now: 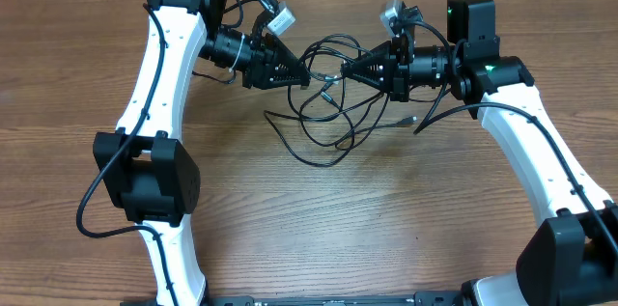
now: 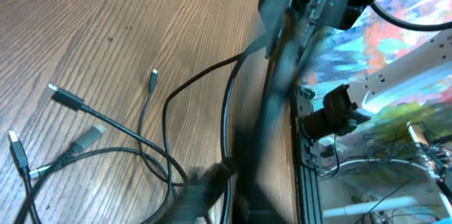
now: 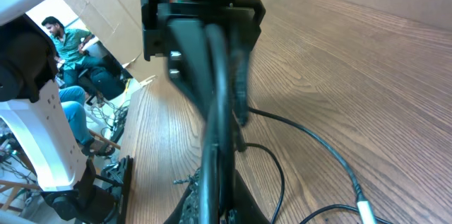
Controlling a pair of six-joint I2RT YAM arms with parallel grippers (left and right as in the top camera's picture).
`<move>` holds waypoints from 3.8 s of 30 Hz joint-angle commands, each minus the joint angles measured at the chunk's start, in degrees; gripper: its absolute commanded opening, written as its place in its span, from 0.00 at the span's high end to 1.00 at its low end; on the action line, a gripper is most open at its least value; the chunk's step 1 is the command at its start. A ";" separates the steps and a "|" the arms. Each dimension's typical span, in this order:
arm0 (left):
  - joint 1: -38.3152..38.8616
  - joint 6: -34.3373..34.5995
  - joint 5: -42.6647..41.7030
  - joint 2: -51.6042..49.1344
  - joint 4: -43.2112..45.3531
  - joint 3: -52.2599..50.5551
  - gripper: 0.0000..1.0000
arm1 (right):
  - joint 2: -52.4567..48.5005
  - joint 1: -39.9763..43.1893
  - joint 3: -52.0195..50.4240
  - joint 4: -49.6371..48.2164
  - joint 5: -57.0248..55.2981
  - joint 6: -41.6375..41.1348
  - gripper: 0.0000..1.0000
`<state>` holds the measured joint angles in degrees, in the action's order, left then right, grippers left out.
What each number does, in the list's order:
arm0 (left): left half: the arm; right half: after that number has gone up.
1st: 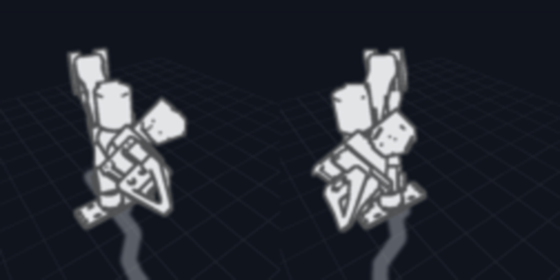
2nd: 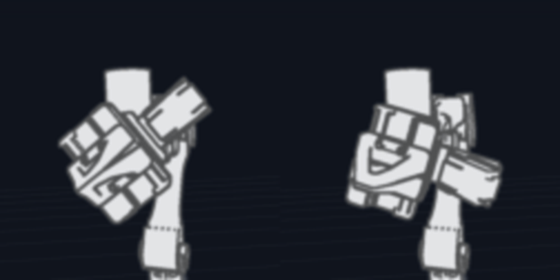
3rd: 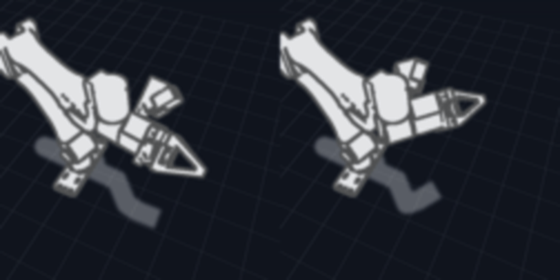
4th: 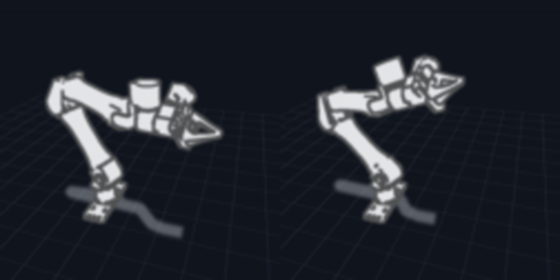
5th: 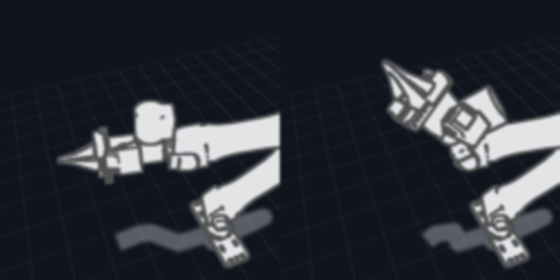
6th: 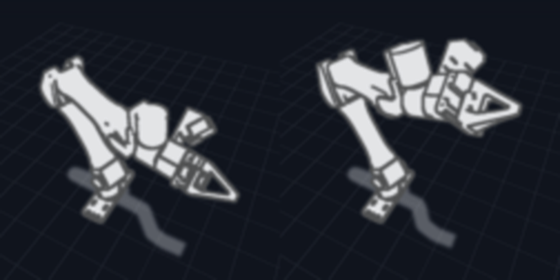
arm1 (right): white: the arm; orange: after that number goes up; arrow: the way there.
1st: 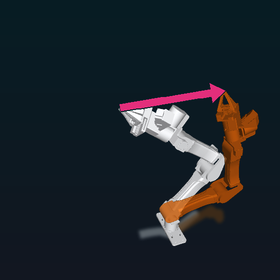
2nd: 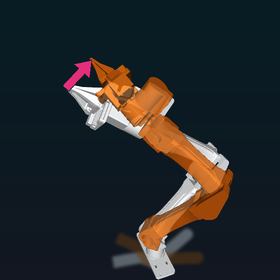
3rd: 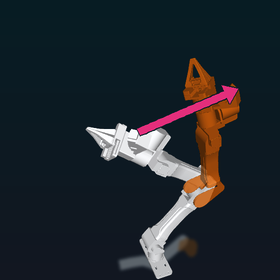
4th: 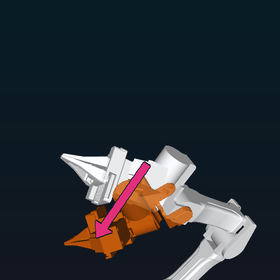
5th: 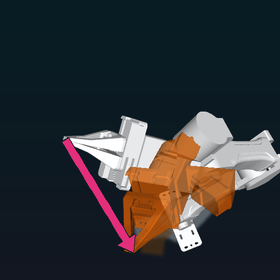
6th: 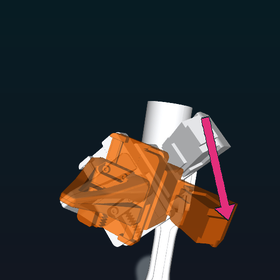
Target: Untangle cables
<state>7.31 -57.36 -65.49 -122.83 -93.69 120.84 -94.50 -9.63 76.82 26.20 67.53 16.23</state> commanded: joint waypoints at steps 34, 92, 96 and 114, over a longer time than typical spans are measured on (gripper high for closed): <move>0.72 -5.70 12.57 0.04 -3.15 0.79 0.95 | 0.17 -0.50 0.44 1.05 -17.57 29.00 0.06; 1.25 -4.48 11.72 0.04 -1.40 0.79 0.96 | 0.26 -1.95 0.50 2.73 13.40 34.36 0.96; 1.38 -3.89 10.45 0.04 -1.46 0.76 0.96 | 0.26 -1.44 0.50 -3.65 17.27 29.29 0.96; 1.75 -3.91 7.17 0.02 -1.60 0.76 0.86 | 0.24 -1.55 0.50 -31.98 3.89 -15.15 0.96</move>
<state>8.56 -61.41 -54.24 -122.83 -95.15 120.84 -94.52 -11.25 76.58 -5.32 73.21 5.58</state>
